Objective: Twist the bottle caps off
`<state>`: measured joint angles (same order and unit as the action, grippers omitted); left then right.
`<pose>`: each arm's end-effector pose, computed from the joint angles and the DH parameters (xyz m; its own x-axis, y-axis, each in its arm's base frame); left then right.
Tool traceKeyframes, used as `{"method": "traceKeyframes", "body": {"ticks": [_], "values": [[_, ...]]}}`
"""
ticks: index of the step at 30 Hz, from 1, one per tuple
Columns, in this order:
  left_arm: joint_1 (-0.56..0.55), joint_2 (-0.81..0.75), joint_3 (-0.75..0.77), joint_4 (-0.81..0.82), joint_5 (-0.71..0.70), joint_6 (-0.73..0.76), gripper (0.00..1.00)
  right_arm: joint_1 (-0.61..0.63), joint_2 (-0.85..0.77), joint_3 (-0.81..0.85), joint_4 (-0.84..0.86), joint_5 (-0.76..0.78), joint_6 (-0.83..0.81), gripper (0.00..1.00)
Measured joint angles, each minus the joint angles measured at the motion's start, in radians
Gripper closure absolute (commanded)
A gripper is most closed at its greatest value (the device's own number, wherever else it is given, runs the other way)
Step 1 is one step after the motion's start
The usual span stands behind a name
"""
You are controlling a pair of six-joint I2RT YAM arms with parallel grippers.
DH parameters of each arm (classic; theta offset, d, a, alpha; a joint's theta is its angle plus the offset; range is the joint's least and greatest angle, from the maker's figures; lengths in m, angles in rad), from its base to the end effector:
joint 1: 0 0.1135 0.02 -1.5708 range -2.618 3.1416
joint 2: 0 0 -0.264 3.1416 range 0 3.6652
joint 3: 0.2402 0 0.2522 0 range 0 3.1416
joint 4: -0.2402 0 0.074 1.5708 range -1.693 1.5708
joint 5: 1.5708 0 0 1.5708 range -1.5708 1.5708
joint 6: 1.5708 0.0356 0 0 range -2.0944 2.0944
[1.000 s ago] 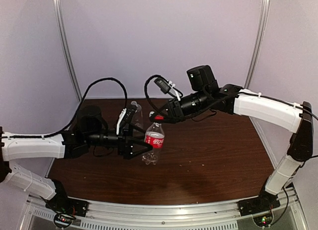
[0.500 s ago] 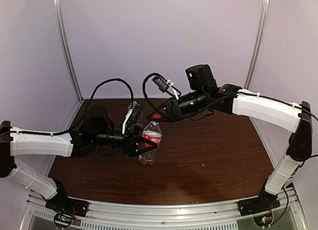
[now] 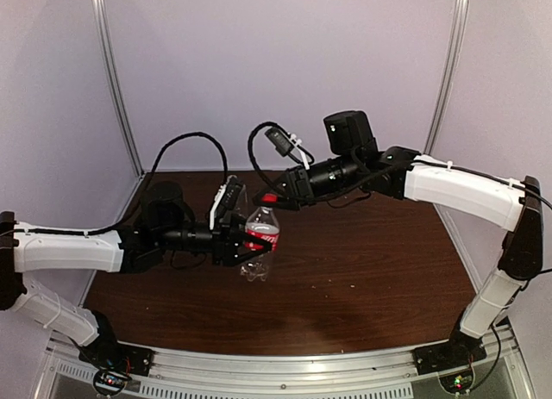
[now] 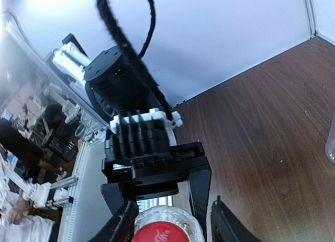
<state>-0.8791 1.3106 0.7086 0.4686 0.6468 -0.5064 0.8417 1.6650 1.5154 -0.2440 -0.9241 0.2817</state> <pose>0.1681 -0.2366 0.2657 -0.5571 0.0658 -0.8279 0.8295 0.0925 -0.5508 0.2347 0.3054 0.3625 -0.5069 -0.3159 -0.8020 -0.8323 -0.0629 0.5507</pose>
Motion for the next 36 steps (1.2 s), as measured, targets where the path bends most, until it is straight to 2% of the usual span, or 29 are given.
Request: {"method": "traceKeyframes", "body": {"ticks": [2,5,14,19,30,36], "values": [[0.000,-0.017,0.000,0.001,-0.016,0.005,0.69,0.000,-0.011,-0.016,0.023,0.026,0.017,0.23],[0.000,-0.034,0.000,0.001,-0.037,0.014,0.70,0.002,-0.038,-0.058,0.071,0.066,0.052,0.17],[0.000,-0.035,0.000,-0.033,-0.105,0.029,0.72,0.024,-0.122,-0.116,0.175,0.241,0.161,0.18],[0.000,-0.035,0.001,-0.058,-0.151,0.033,0.73,0.043,-0.125,-0.112,0.168,0.324,0.187,0.19],[0.000,-0.035,0.006,-0.090,-0.201,0.046,0.74,0.051,-0.088,-0.112,0.148,0.376,0.218,0.36],[0.000,-0.035,0.006,-0.100,-0.209,0.053,0.74,0.051,-0.063,-0.112,0.151,0.370,0.224,0.54]]}}
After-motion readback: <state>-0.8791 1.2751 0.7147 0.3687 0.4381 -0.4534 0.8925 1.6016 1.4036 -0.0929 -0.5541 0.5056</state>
